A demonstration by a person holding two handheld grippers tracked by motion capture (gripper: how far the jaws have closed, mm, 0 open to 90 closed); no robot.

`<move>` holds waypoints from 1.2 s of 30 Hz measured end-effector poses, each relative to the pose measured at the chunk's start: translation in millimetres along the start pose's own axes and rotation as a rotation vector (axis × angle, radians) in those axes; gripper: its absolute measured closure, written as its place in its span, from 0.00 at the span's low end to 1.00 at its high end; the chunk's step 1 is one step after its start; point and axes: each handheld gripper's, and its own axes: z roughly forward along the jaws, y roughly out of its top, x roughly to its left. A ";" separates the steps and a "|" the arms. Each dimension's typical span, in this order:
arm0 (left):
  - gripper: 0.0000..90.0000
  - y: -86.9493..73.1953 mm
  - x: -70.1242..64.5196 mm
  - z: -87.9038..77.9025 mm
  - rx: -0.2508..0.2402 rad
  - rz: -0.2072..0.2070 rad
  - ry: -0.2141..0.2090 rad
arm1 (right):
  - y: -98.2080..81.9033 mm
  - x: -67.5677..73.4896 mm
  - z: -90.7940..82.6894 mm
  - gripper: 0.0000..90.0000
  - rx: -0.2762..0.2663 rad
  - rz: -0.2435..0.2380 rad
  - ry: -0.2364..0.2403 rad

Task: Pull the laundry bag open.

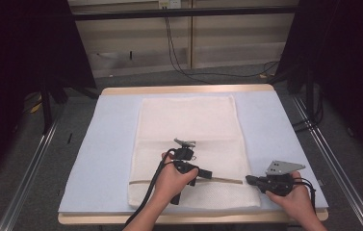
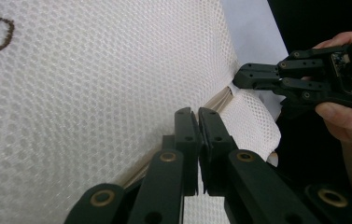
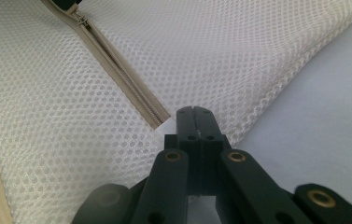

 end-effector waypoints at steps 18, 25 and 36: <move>0.97 -2.3 2.2 -3.4 -0.005 0.004 -0.009 | 0.2 -0.5 -0.2 1.00 0.004 0.000 0.005; 0.97 -3.4 3.3 -3.5 -0.011 -0.003 -0.005 | 0.4 -0.3 0.0 1.00 0.003 -0.003 0.005; 0.97 -5.4 9.1 -11.5 -0.018 -0.017 -0.007 | 0.5 -0.2 0.1 1.00 0.003 -0.006 0.003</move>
